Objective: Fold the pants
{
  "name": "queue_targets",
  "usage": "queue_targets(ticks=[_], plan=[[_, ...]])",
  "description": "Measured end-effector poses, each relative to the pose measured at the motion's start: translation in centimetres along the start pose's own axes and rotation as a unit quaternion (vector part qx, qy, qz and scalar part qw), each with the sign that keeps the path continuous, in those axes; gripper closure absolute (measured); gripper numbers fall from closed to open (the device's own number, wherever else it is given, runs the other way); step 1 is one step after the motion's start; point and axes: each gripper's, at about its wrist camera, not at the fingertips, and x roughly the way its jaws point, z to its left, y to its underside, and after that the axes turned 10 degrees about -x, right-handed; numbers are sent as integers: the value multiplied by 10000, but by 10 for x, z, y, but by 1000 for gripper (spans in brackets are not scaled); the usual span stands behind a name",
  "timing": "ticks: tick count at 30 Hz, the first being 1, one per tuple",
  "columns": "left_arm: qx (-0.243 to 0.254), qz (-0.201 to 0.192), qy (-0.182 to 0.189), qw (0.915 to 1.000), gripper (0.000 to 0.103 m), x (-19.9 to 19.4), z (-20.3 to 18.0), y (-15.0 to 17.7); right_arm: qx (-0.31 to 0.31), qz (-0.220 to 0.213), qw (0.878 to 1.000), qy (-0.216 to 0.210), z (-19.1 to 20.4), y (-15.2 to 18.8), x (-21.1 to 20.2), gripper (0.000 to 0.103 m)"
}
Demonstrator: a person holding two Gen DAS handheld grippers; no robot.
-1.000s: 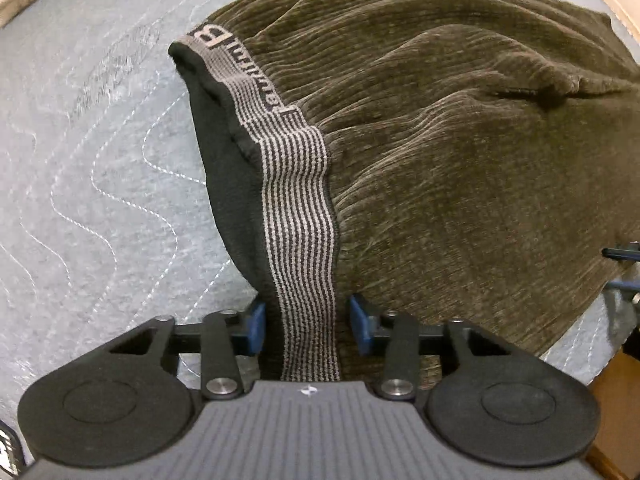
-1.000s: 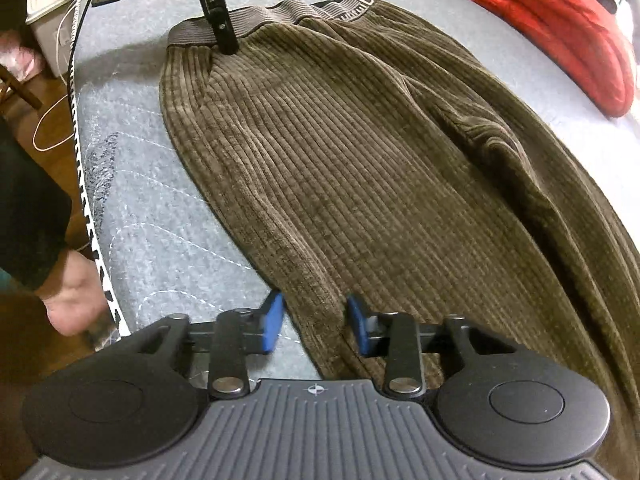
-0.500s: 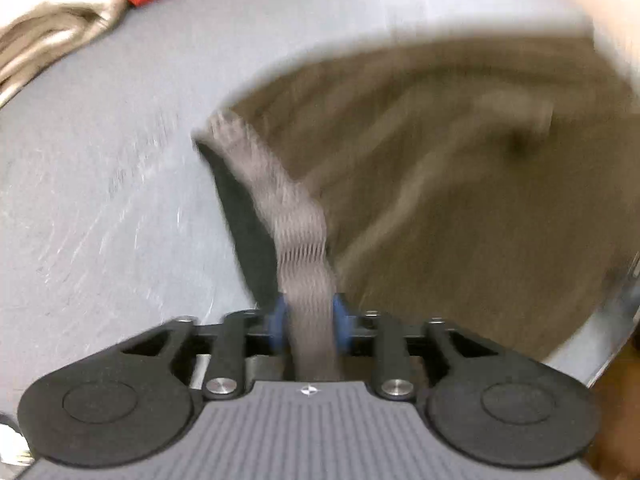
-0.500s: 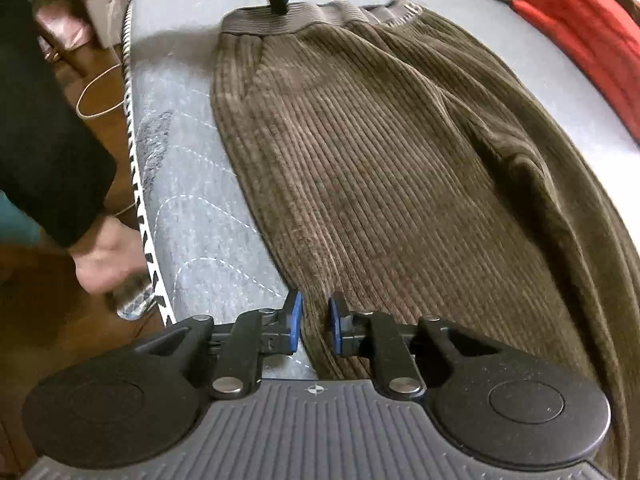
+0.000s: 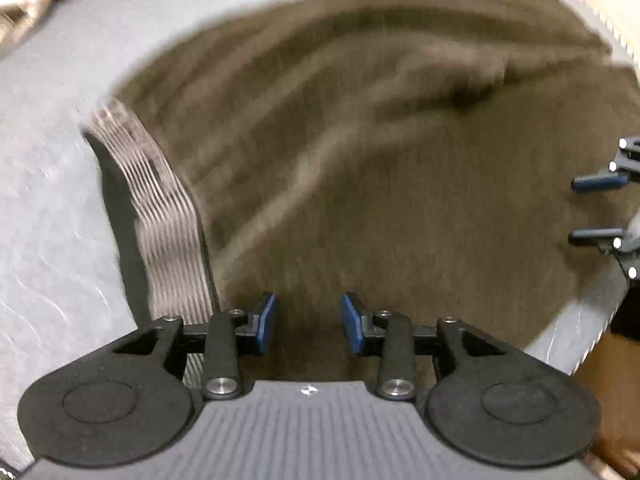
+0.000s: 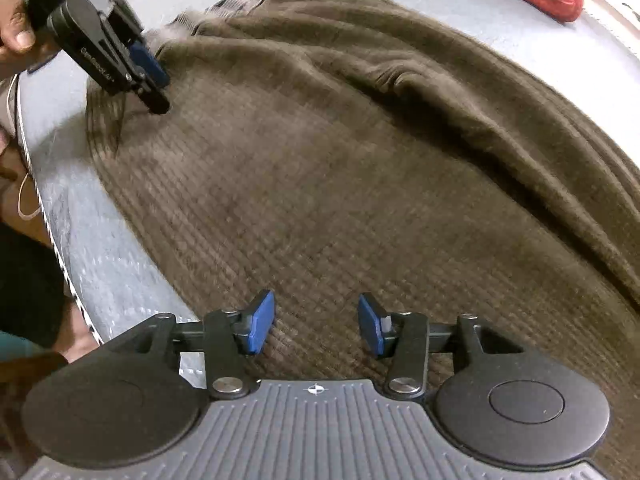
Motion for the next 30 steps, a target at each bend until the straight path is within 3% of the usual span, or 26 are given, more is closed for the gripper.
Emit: queue_targets(ticks=[4,7,9,15,18,21,24,26,28,30], plan=[[-512,-693,417,9954,48,-32,-2,-23,635,-981,9924,378,-21,-13,-34,53],[-880,-1173,403,9884,39,-43,-12,-40,1418,-1748,9711,791,-42,-13,-60,50],[-1076,-1385,285,9841,33,-42,-15,-51,1882,-2041,9555,996,-54,-10,-71,48],[-1453,-2032,54,9683,31,-44,-19,-68,2512,-2390,9247,1573,-76,-6,-85,31],[-1510,-2355,-41,9601,31,-45,-24,-73,2601,-2426,9201,1640,-81,-7,-78,30],[-1390,-2510,-133,9579,31,-45,-31,-78,2606,-2440,9168,1788,-89,-7,-76,30],[-1618,-2592,-110,9521,31,-45,-23,-83,2827,-2480,9099,1751,-105,-11,-82,30],[-1901,-2506,29,9492,36,-44,-9,-90,3099,-2449,9032,1680,-116,-17,-80,30],[-2191,-2447,-94,9445,66,-40,7,-98,3290,-2517,8975,1513,-125,-22,-80,30],[-2566,-2372,-237,9366,84,-35,24,-105,3393,-2549,8943,1420,-133,-27,-79,30]])
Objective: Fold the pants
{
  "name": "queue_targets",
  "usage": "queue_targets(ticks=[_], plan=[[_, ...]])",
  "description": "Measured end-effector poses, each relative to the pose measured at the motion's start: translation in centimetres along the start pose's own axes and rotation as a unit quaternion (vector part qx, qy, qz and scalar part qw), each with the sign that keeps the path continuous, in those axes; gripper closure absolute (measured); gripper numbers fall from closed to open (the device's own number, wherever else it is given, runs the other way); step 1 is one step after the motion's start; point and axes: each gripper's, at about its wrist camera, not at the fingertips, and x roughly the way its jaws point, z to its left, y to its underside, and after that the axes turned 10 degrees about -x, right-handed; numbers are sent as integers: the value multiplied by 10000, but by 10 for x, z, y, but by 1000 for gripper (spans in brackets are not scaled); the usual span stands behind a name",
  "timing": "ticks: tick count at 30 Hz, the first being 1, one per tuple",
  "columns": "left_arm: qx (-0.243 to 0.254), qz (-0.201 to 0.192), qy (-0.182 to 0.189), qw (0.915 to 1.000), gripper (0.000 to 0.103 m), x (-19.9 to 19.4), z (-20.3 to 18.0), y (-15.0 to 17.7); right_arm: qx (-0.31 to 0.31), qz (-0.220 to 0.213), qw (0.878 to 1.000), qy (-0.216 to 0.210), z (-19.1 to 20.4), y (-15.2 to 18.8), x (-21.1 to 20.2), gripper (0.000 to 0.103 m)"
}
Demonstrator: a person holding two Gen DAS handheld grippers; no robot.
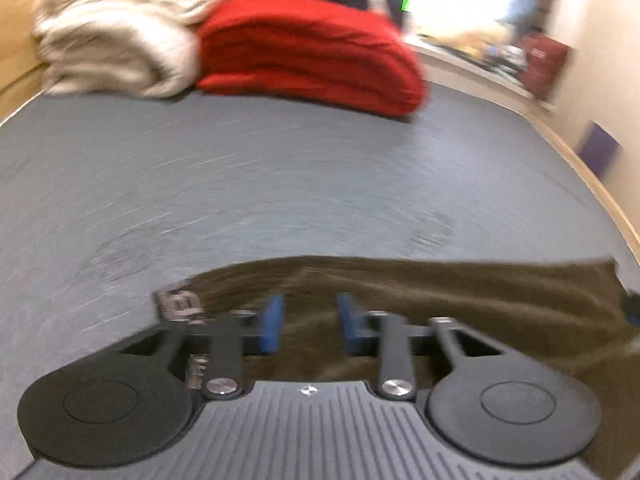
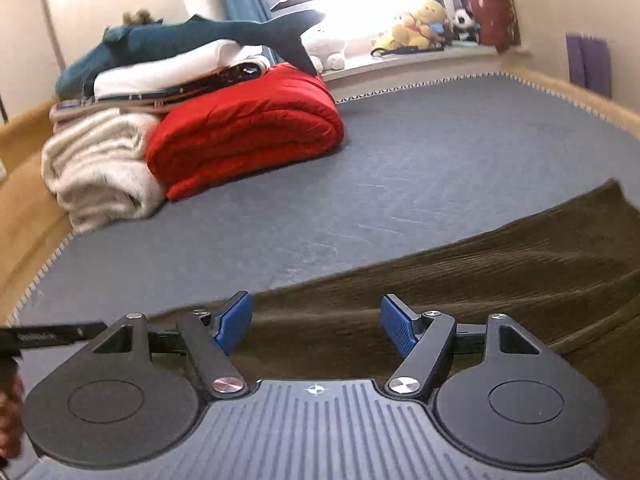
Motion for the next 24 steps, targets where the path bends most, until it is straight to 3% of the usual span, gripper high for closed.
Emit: queue_targets(ticks=[1,5,9,11,16,18,19,21,24], plan=[[-247,39,-147,9996,90,7,6,-6,24,5,10000,-25,-1,-3,3,30],[-871,145,-420,9952,91,27,15,-20,62,133,9999,-53,-2,-14,16,30],[-923,191,-439,9946,90,41,4,-31,31,359,9993,84,-7,-15,29,32],[-761,214,-387,9961,85,50,-5,-36,1,436,9989,150,-10,-16,34,34],[43,583,-357,9977,55,109,-19,-52,5,495,9986,166,-16,-19,41,34],[561,709,-329,9954,26,132,-20,-55,-14,550,9983,166,-18,-17,43,34],[820,784,-313,9930,21,142,-20,-56,-16,577,9982,171,-20,-17,43,34],[1230,897,-289,9879,20,159,-17,-55,-16,600,9980,172,-24,-17,44,34],[1461,1421,-90,9790,17,184,-9,-49,-17,613,9979,229,-30,-19,48,34]])
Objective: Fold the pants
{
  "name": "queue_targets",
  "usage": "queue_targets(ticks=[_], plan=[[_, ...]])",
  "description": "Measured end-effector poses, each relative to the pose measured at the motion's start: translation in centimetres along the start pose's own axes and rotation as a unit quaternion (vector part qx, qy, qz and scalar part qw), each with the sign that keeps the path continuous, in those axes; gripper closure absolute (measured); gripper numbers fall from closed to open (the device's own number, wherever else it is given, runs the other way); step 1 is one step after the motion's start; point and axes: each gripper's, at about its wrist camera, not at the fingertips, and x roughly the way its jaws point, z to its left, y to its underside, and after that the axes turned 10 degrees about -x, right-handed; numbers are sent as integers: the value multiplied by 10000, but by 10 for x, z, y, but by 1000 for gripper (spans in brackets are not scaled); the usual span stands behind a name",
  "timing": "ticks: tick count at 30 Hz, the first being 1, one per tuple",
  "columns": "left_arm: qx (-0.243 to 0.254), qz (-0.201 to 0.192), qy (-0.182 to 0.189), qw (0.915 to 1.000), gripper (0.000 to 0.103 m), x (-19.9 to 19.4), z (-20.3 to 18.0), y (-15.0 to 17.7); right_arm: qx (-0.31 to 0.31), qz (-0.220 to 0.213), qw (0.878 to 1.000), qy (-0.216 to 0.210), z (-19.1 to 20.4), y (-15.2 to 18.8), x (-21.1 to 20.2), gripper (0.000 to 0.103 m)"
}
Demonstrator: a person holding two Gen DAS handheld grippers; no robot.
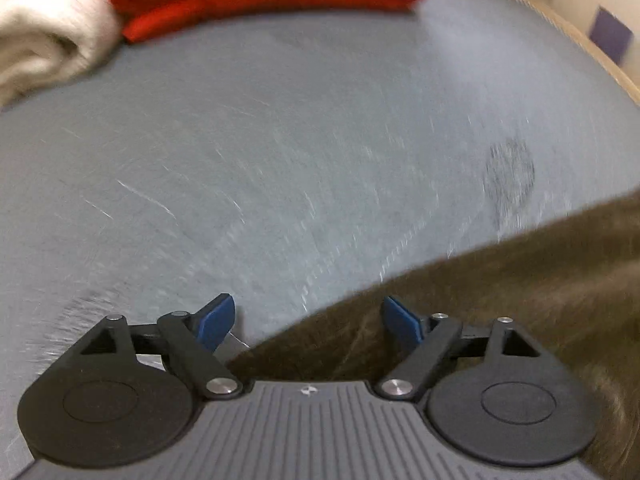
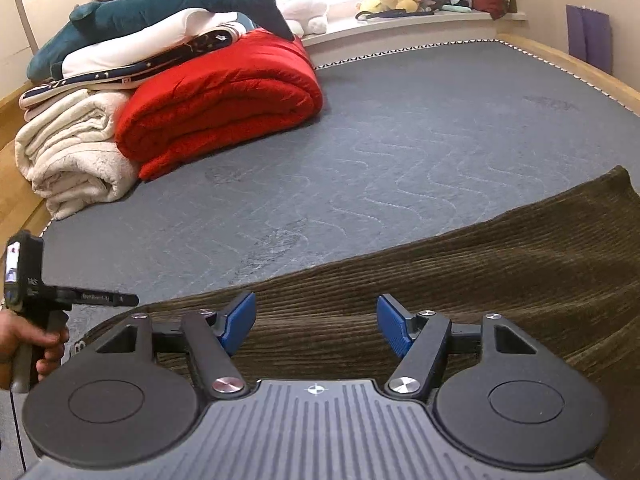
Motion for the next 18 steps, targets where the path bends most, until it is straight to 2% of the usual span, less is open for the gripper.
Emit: queue_targets(ticks=[3,4,5,7,9,12,14,16,18], plan=[[92,195,190,9996,18,15,3,5,31,64,10000,27,-5,-1,7,34],[151,147,226,9995,24,16,2,7,31,89,9999,32,-6,-2,9,34],[228,101,331,9991,32,15,-1,9,27,110,9999,37,-7,-3,11,34],[493,104,536,9973,67,10,-9,12,1,129,9999,39,-9,-8,14,34],[910,110,431,9949,79,2,-23,16,-63,118,9999,41,-9,-13,14,34],[1329,47,301,9907,85,-14,-36,23,-280,39,9996,88,-8,-25,7,35],[1333,-100,348,9904,86,-36,-38,28,-468,-75,9988,113,-8,-35,-3,36],[1230,-296,446,9910,89,-66,-38,38,-746,-303,9966,153,-9,-45,-16,41],[1271,-497,519,9893,90,-96,-44,55,-960,-450,9941,224,-14,-53,-27,55]])
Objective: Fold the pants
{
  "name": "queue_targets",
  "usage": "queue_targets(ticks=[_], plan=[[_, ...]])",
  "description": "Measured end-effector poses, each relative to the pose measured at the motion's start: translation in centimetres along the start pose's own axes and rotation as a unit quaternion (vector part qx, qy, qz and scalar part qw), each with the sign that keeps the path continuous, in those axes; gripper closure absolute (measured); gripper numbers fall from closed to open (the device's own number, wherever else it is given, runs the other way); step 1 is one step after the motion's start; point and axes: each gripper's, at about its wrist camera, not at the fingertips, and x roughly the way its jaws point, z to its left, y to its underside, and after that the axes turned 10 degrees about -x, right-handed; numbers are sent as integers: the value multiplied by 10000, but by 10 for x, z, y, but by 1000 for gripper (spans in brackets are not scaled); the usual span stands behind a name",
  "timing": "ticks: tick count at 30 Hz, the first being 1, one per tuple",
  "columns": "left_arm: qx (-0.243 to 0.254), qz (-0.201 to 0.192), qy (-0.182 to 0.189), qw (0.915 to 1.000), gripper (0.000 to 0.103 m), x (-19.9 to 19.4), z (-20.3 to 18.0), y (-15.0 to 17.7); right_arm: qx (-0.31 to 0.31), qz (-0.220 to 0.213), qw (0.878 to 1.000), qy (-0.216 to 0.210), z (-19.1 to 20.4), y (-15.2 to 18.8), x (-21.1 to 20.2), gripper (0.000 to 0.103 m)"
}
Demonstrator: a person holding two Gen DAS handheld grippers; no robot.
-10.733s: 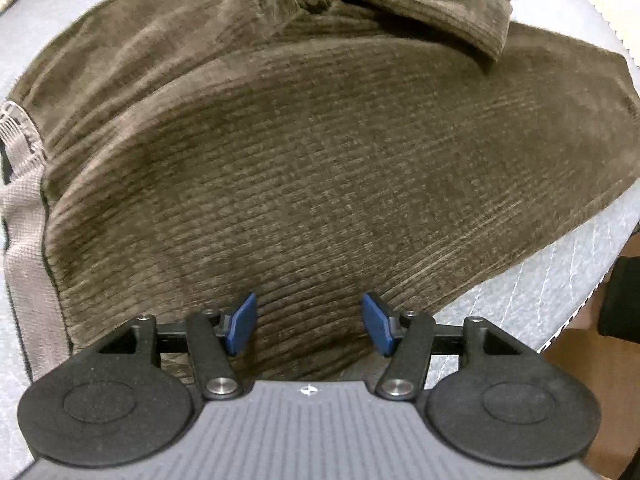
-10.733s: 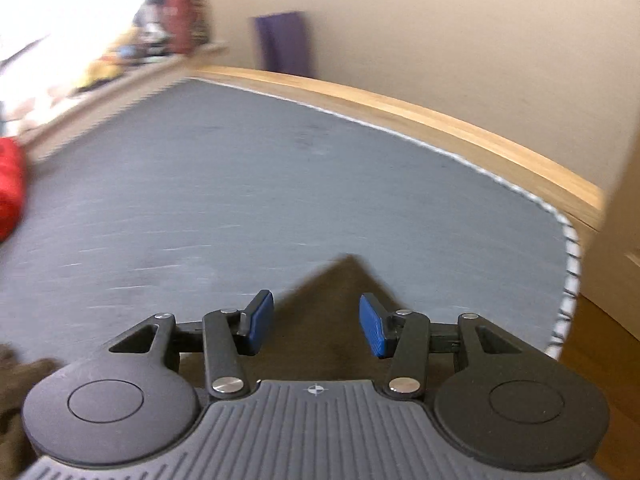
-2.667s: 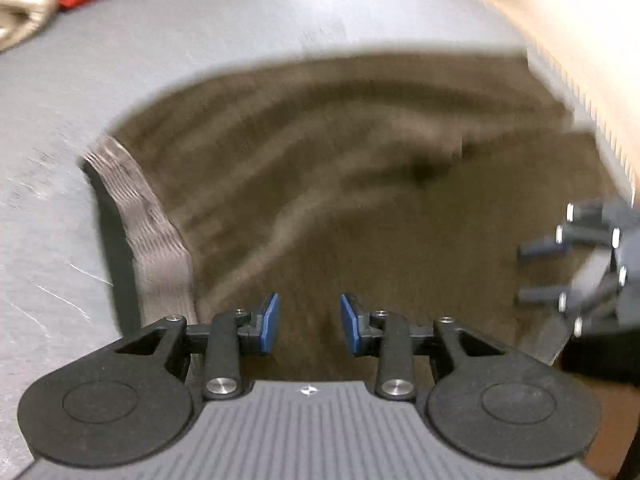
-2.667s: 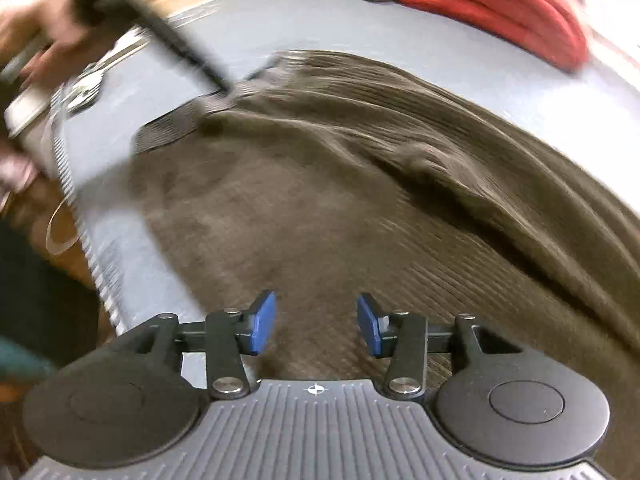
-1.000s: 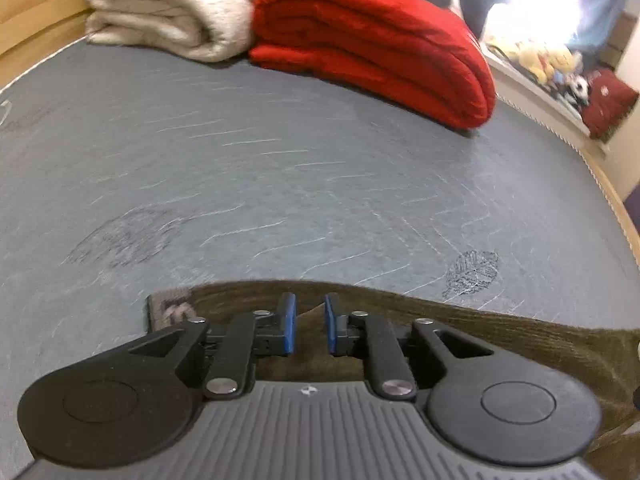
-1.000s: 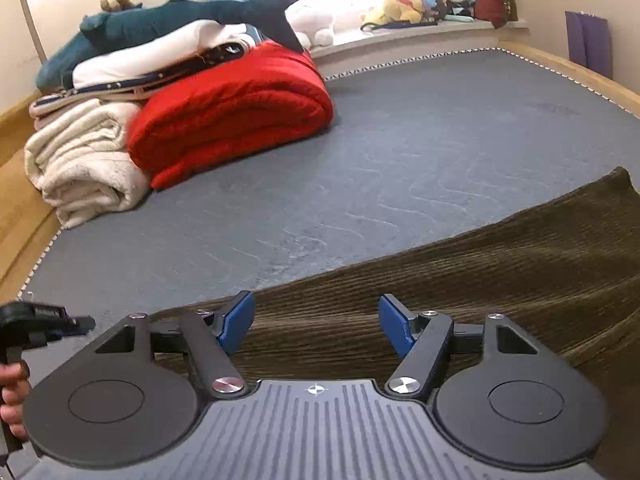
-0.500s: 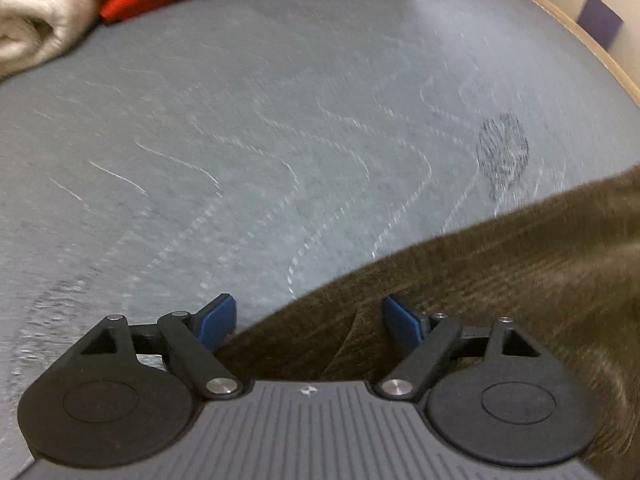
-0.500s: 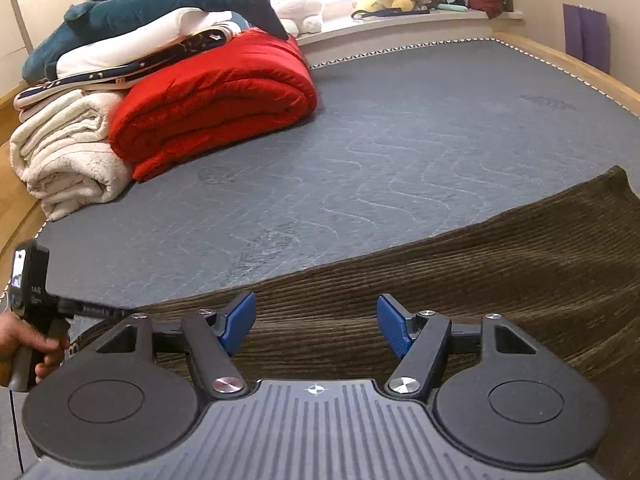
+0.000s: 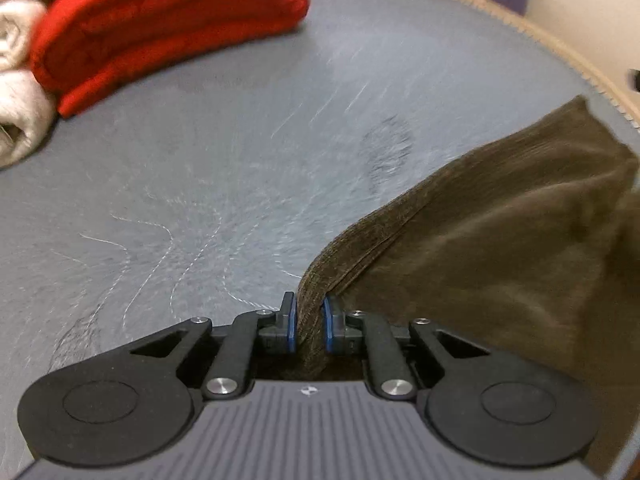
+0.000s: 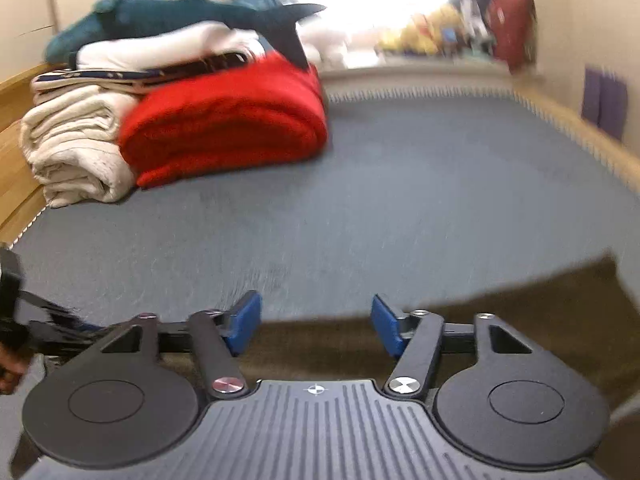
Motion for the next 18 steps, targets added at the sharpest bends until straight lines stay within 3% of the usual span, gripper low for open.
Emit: queue_targets(ticks=[3,10,14,16,18], plan=[[263,-276,-2,9993,90,-46,-28,29,62,16,10000,59,-22,-4,-17,77],[158,-720,164,9971,92,-132,-87,147,611,165,9964,568,-84,38,-94,78],[126,-475,97,9987,89,-127,-114,216,936,336,9906,939,-113,89,-124,77],[3,-380,-45,9993,86,-125,-121,230,1146,413,9866,1088,-121,115,-132,77],[-531,-483,8,9974,81,-132,-113,234,1342,460,9833,1135,-125,136,-136,77]])
